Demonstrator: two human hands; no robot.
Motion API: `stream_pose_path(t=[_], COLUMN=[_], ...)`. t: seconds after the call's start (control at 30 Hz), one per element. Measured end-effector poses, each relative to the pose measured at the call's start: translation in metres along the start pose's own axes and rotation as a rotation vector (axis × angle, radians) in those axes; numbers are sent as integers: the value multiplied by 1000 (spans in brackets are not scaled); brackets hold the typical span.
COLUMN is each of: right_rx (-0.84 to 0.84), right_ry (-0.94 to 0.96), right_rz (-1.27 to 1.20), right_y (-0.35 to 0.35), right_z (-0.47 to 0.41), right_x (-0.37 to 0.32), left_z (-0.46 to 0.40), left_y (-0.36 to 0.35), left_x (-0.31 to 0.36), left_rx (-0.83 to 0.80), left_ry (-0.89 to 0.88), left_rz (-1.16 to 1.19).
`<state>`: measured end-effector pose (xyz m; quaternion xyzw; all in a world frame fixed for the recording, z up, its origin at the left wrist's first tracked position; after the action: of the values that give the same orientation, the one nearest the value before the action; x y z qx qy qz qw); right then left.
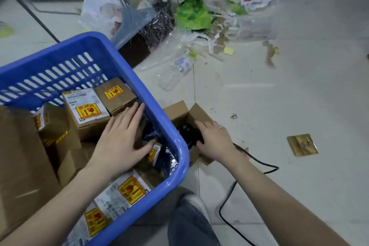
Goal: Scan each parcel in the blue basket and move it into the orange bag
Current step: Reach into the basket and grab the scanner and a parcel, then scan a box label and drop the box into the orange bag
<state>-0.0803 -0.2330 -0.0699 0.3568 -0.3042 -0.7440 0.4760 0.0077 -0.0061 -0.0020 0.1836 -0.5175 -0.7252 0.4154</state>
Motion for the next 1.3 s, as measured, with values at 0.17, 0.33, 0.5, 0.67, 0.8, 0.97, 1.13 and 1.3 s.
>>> stream_pose_path(t=[0.17, 0.33, 0.5, 0.67, 0.8, 0.97, 1.13, 1.3], right_rx=[-43, -92, 88, 331, 420, 297, 127, 37], right_ry=[-38, -72, -60, -22, 138, 337, 442, 517], right_rz=[131, 268, 128, -224, -579, -857, -977, -971], right_y=[-3, -11, 6, 59, 107, 146, 164, 157], right_z=[-19, -24, -5, 32, 62, 96, 120, 125], right_x=[-6, -12, -14, -27, -55, -112, -176, -237], left_z=[-6, -5, 6, 28, 54, 93, 144, 190], left_y=[-5, -5, 8, 26, 42, 57, 59, 43], left_x=[2, 2, 3, -2, -11, -39, -84, -130], left_rx=[55, 72, 114, 148, 173, 222, 257, 267], left_ry=[-17, -28, -17, 38, 98, 189, 367, 519], left_rz=[-75, -67, -64, -6, 23, 62, 121, 177])
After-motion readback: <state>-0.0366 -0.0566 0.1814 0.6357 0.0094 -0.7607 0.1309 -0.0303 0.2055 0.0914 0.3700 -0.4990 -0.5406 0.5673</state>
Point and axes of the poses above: each hand's wrist, its own z-axis away from the middle knuckle, its own y-axis out of the back of the hand, x = y × z, the point moved 1 cm from there along -z, towards the middle knuckle, and after that the axes turned 12 degrees about -x, right-handed, at the moved point
